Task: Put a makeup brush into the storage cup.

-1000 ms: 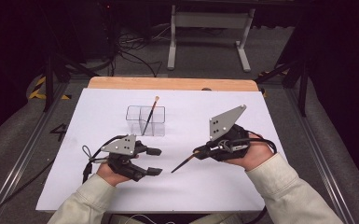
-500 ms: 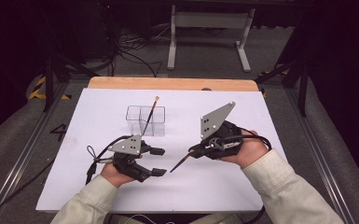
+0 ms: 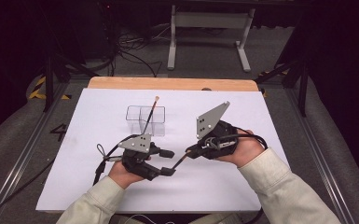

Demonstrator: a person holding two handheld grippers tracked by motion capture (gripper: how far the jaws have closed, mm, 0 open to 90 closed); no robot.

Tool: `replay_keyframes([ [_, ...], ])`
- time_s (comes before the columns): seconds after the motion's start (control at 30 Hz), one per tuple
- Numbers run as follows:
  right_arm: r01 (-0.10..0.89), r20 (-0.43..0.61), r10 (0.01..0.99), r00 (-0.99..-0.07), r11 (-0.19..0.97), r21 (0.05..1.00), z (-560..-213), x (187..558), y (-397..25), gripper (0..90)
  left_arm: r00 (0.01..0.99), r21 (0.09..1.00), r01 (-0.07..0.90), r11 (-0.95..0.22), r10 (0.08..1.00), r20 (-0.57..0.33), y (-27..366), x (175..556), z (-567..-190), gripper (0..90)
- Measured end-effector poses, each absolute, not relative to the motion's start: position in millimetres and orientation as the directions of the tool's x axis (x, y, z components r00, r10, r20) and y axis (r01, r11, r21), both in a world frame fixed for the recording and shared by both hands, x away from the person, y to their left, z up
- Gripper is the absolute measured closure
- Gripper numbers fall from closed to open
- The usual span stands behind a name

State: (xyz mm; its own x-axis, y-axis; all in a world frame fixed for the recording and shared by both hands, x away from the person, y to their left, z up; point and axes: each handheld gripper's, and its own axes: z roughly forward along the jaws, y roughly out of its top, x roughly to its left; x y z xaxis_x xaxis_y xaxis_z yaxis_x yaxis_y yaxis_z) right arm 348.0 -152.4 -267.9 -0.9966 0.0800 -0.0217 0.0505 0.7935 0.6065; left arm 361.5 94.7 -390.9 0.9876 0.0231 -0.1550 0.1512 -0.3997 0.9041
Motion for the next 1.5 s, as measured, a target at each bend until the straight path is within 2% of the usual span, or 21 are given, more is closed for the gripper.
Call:
replay_keyframes([
  [0.13, 0.051, -0.019, 0.078, -0.997, 0.795, 0.604, -269, 348, -151, 85.2, 0.987, 0.905, 0.154, -0.396, 0.015, -0.161, 92, 362, -391, 41.9],
  [0.3, 0.049, -0.015, 0.072, -0.997, 0.794, 0.606, -270, 348, -149, 85.2, 0.984, 0.906, 0.154, -0.395, -0.019, -0.175, 87, 361, -391, 50.2],
  [0.6, 0.048, -0.009, 0.067, -0.998, 0.789, 0.612, -271, 349, -147, 85.2, 0.983, 0.906, 0.143, -0.398, -0.047, -0.176, 81, 361, -391, 58.3],
  [1.1, 0.049, 0.015, 0.051, -0.999, 0.778, 0.626, -272, 350, -148, 85.1, 0.984, 0.905, 0.115, -0.409, -0.075, -0.159, 78, 360, -392, 81.3],
  [1.5, 0.029, 0.001, 0.037, -0.999, 0.773, 0.633, -273, 349, -148, 83.9, 0.990, 0.905, 0.089, -0.416, -0.060, -0.125, 78, 356, -390, 82.7],
])
